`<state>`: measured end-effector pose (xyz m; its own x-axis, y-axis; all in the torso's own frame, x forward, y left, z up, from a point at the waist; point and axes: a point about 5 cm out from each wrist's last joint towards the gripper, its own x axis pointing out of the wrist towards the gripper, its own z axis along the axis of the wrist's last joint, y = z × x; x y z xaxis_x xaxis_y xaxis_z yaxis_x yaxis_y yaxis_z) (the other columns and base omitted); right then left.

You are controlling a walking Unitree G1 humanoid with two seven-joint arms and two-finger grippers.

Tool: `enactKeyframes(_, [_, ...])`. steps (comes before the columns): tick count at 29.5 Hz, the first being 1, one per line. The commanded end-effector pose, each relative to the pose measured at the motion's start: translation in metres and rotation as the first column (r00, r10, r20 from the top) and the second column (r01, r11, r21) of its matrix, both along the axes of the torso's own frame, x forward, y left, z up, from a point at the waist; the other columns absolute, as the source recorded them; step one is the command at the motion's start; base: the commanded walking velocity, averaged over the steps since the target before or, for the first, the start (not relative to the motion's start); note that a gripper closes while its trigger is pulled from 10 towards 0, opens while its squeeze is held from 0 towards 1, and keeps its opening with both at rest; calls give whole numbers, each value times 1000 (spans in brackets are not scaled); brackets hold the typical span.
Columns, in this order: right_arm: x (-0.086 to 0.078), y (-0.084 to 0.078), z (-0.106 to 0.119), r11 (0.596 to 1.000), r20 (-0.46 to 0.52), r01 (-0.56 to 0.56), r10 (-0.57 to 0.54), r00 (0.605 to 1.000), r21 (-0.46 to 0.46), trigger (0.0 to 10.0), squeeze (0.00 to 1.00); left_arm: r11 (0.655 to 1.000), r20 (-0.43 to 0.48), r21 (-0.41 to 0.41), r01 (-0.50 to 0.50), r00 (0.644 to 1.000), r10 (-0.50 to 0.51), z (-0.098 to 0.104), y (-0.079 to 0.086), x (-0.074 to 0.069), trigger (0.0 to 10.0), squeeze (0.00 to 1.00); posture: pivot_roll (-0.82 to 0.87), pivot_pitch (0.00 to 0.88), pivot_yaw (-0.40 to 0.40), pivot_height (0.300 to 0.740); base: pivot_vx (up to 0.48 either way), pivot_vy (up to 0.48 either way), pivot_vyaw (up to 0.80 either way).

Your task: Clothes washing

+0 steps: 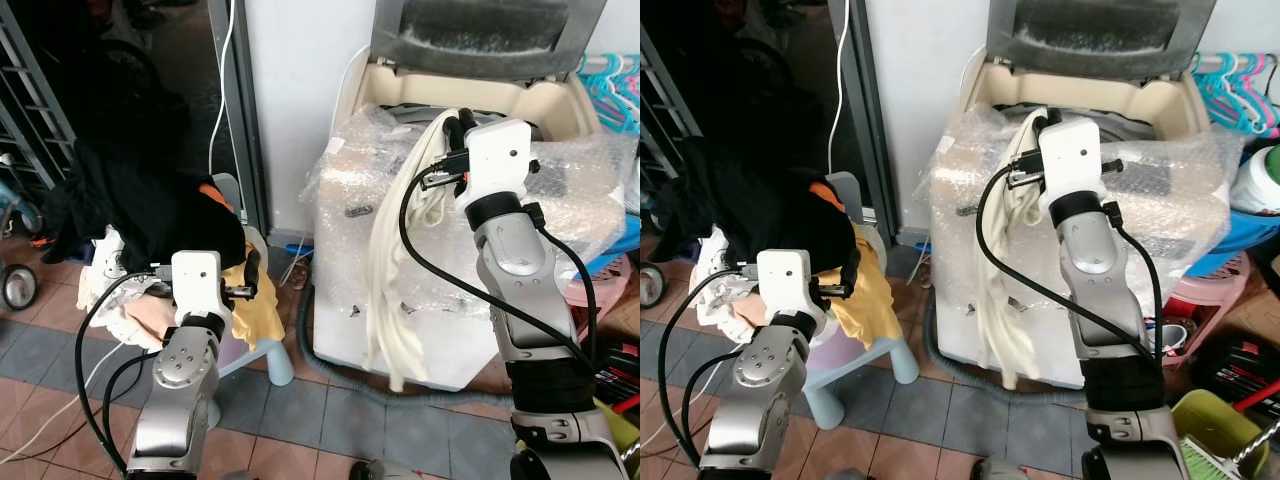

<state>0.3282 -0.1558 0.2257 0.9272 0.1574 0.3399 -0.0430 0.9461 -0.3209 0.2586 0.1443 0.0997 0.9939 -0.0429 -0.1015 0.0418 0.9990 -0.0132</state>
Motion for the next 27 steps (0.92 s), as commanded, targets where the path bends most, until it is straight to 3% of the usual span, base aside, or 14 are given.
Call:
enactKeyframes(1, [7, -8, 15, 1000, 52, 10, -9, 999, -14, 10000, 0, 1000, 16, -5, 16, 1000, -16, 5, -3, 4, 10000, 0, -38, 0, -6, 740, 319, 0, 0])
enactKeyframes(6, [22, -12, 36, 997, 100, -17, 25, 995, -81, 10000, 0, 999, 14, -3, 38, 999, -38, 5, -6, 5, 10000, 0, -34, 0, -2, 740, 320, 0, 0])
enactKeyframes(10, [41, -14, 72, 987, 157, -62, 86, 984, -151, 10000, 0, 999, 14, -5, 42, 999, -42, 4, -8, 5, 10000, 0, -33, 0, -5, 740, 319, 0, 0])
enactKeyframes(14, [44, -14, 79, 983, 172, -69, 98, 980, -171, 10000, 0, 999, 13, -8, 40, 999, -40, 4, -8, 6, 10000, 0, -30, 0, -10, 740, 319, 0, 0])
enactKeyframes(17, [56, -6, 117, 968, 230, -101, 154, 961, -228, 10000, 0, 999, 12, -12, 37, 999, -37, 3, -11, 5, 10000, 0, -27, 0, -16, 740, 312, 0, 0])
enactKeyframes(19, [60, -8, 134, 976, 247, -97, 145, 958, -197, 10000, 0, 999, 14, -12, 40, 999, -40, 3, -12, 5, 10000, 0, -26, 0, -18, 740, 309, 0, 0])
enactKeyframes(21, [65, -16, 165, 989, 289, -54, 91, 953, -135, 10000, 0, 999, 15, -13, 41, 999, -41, 3, -12, 6, 10000, 0, -27, 0, -20, 740, 300, 0, 0])
enactKeyframes(23, [65, -22, 177, 995, 305, -21, 50, 951, -96, 10000, 0, 999, 15, -14, 41, 999, -41, 3, -13, 7, 10000, 0, -26, 0, -21, 740, 292, 0, 0])
enactKeyframes(27, [61, -55, 208, 993, 326, 100, -118, 938, 69, 10000, 0, 999, 14, -14, 30, 999, -30, 3, -13, 7, 10000, 0, -24, 0, -31, 740, 209, 0, 0])
